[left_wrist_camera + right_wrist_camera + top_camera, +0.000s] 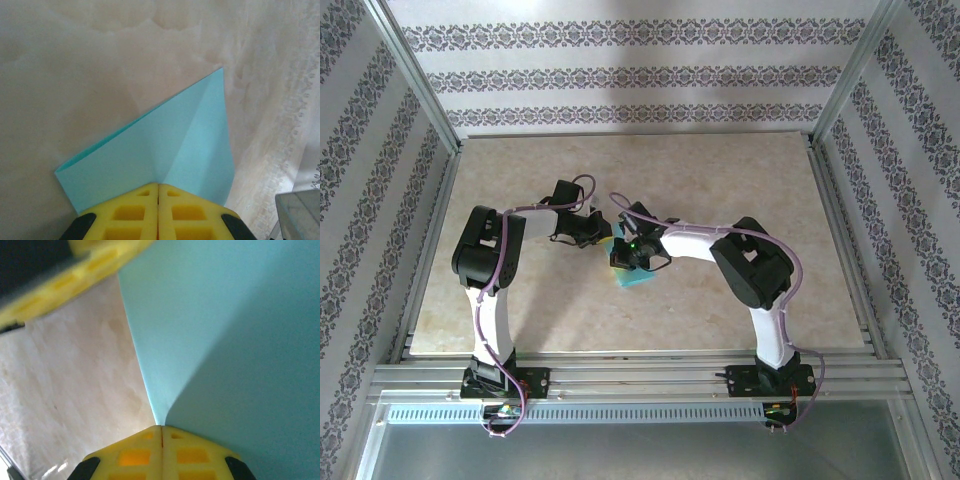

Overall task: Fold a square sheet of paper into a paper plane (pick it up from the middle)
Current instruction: First fold in half a square sheet of paper at the center of the table.

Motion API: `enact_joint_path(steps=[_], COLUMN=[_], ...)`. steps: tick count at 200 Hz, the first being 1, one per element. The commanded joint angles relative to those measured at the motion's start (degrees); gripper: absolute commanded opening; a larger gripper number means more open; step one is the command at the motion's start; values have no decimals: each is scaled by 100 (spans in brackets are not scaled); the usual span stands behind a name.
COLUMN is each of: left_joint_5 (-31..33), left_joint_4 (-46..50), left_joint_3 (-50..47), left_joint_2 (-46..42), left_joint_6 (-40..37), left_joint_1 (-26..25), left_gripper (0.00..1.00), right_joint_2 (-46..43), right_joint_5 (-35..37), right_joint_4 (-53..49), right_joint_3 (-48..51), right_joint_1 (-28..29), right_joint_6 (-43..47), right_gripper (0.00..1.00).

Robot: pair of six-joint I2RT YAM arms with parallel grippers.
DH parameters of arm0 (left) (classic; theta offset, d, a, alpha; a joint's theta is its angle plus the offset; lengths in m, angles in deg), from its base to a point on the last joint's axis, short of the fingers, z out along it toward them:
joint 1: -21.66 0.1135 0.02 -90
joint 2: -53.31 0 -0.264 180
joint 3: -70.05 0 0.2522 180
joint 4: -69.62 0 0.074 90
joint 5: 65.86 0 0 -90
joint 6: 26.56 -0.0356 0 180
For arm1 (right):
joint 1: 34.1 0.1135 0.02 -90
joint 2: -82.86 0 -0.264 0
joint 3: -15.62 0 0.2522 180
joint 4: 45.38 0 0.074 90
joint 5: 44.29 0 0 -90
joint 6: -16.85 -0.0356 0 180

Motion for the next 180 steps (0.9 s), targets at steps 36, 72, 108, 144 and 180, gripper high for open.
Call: enact_joint_path(steps=[36,72,108,144,180], left_joint_5=[640,631,526,43,-93], left_joint_4=[676,693,711,801,641], left_joint_3=[-73,-55,5,343,336], left_joint_2=[179,182,173,-105,-727], left_joint_6=[-116,-142,-229,-384,-114], left_joint_1=[39,38,40,-38,-102], left_gripper=[9,9,9,15,25], right_joint_2=[-457,-711,-1068,-1942,-2393], right_joint_5=[-338,-313,-348,-206,-60], right_joint_4=[-576,-559,-321,386,538], right_joint_3=[486,872,1202,1368,1614], right_joint_1=[276,324,316,69,-541], right_joint_6=[304,218,197,100,165], right_gripper=[2,2,2,5,20])
